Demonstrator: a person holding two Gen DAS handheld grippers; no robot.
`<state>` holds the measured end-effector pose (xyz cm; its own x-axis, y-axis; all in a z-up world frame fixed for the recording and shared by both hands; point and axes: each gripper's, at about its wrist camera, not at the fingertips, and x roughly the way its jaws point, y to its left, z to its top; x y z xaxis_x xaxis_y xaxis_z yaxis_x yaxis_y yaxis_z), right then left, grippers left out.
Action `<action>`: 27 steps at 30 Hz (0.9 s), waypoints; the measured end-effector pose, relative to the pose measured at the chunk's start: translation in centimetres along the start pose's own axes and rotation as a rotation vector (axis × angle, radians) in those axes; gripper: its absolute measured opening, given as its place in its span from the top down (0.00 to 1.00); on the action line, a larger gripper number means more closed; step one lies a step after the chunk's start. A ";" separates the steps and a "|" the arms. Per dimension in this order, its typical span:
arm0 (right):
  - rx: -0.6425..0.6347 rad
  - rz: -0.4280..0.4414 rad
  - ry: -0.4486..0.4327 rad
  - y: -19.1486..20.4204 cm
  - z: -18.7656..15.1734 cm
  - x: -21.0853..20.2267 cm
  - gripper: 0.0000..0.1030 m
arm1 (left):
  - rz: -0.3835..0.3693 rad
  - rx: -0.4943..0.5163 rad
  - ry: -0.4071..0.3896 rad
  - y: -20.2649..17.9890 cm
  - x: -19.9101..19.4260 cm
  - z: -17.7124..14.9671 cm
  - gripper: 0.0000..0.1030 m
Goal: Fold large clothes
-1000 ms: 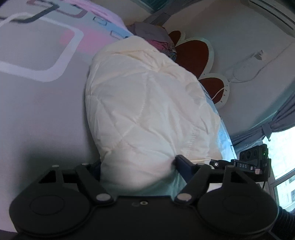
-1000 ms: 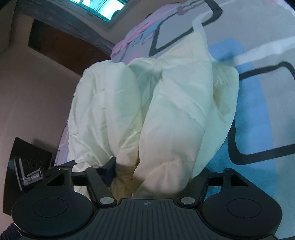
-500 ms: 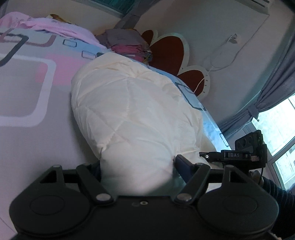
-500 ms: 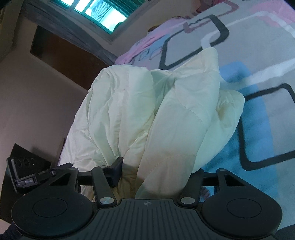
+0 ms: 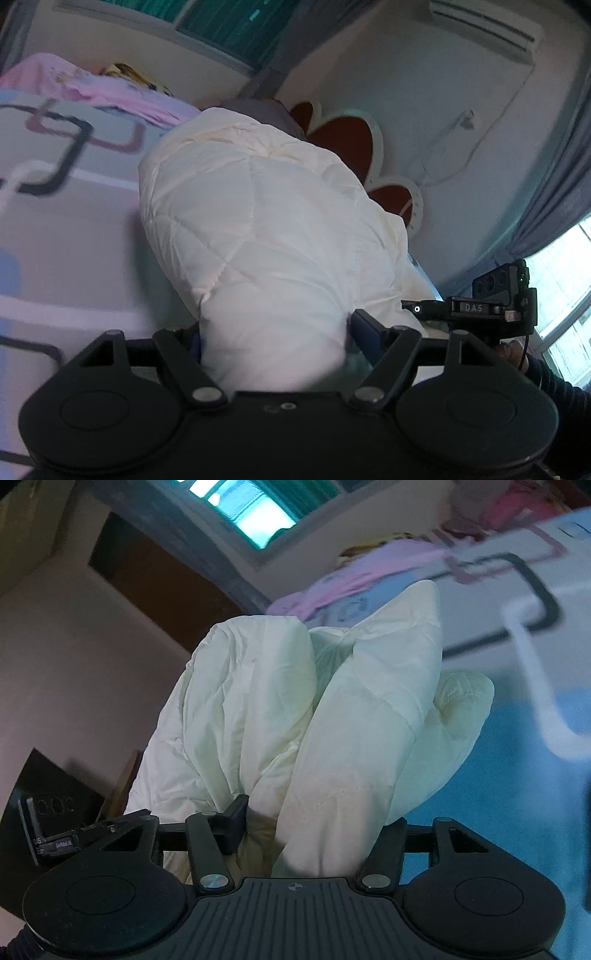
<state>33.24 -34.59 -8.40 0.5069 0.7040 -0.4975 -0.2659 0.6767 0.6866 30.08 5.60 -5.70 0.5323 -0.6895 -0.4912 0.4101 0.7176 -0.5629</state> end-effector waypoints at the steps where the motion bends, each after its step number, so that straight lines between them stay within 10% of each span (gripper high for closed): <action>1: -0.011 0.007 0.001 0.9 0.4 1.0 0.47 | 0.006 -0.004 -0.011 0.8 -0.9 0.4 0.28; 15: -0.065 0.045 0.054 9.5 0.9 14.9 0.47 | 0.076 -0.052 -0.060 10.9 -8.8 4.1 0.28; 27: 0.061 -0.025 0.168 7.4 -3.0 25.0 0.47 | 0.126 -0.161 0.039 20.1 -8.1 1.1 0.23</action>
<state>41.46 -11.35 -17.39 0.3671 0.7168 -0.5929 -0.2023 0.6836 0.7012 34.79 25.74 -12.31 0.5419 -0.6007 -0.5878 0.2169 0.7756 -0.5928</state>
